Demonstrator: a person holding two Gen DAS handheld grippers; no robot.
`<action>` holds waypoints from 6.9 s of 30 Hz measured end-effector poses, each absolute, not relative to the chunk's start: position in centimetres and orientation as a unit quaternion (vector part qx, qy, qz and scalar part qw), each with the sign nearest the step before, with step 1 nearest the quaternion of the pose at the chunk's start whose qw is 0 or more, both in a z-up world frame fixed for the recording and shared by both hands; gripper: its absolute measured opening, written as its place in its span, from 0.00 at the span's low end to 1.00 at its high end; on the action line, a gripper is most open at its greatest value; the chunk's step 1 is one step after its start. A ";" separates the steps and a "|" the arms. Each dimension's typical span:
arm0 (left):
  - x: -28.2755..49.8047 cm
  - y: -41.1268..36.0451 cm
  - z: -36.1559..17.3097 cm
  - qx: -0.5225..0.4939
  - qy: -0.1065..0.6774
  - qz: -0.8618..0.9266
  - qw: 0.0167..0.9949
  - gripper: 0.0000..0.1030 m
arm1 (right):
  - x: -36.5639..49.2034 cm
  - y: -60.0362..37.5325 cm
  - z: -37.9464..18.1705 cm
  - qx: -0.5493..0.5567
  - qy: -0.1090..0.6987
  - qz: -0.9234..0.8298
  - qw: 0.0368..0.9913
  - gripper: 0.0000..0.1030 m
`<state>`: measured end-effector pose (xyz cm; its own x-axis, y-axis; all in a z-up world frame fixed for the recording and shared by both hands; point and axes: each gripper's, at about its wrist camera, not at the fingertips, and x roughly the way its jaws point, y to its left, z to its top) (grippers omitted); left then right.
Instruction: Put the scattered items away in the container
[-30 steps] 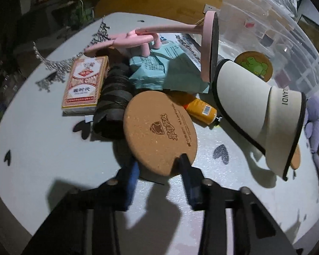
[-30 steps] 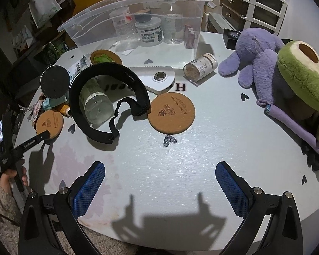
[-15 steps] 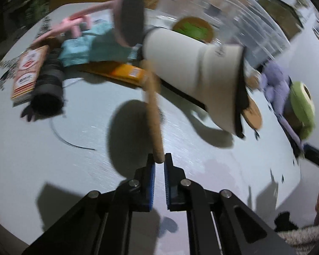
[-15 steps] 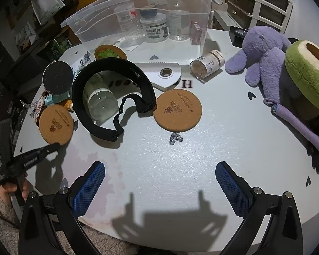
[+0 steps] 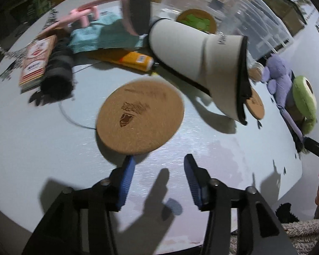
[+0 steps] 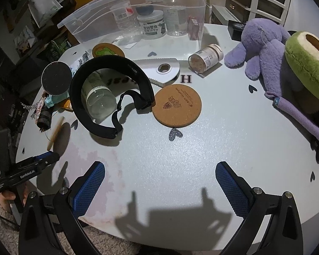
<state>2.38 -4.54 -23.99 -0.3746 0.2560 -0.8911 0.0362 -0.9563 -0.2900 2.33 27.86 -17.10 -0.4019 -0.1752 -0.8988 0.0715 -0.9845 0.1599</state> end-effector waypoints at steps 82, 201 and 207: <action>-4.0 2.9 -26.8 -0.544 0.050 0.813 0.202 0.69 | 5.2 32.0 -19.4 0.578 -0.087 -0.811 0.036 1.00; 8.5 21.3 -25.6 -0.453 0.149 0.701 0.531 0.71 | 22.1 36.3 -28.6 0.409 -0.645 -0.631 -0.134 0.20; 8.7 19.4 -24.3 -0.443 0.145 0.707 0.531 0.71 | 21.6 36.1 -26.6 0.398 -0.628 -0.657 -0.122 0.13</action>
